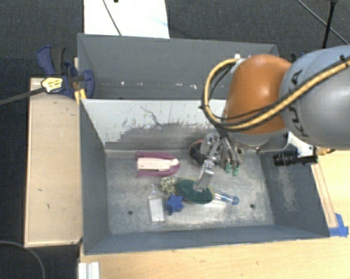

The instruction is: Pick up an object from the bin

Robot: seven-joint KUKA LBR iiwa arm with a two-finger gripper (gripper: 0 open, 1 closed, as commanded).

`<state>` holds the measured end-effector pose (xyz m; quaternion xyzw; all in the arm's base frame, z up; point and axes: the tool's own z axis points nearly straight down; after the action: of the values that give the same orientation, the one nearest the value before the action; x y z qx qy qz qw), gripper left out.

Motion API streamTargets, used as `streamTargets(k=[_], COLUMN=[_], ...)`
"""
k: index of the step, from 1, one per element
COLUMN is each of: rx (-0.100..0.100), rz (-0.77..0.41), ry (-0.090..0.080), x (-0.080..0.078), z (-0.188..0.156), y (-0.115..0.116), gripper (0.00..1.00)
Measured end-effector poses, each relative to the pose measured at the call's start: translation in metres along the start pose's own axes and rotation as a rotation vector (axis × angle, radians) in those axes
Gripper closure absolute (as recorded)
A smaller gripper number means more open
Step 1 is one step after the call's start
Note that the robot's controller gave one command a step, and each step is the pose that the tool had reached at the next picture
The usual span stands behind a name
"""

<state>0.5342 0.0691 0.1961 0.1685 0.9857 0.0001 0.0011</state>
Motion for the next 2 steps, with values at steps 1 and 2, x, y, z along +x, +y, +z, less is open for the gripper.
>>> streamTargets(k=[1, 2], rx=[0.004, 0.000], rz=[0.029, 0.013], ry=[0.010, -0.002], x=[0.044, 0.023], z=[0.065, 0.128], y=[-0.015, -0.008], gripper=[0.00, 0.00])
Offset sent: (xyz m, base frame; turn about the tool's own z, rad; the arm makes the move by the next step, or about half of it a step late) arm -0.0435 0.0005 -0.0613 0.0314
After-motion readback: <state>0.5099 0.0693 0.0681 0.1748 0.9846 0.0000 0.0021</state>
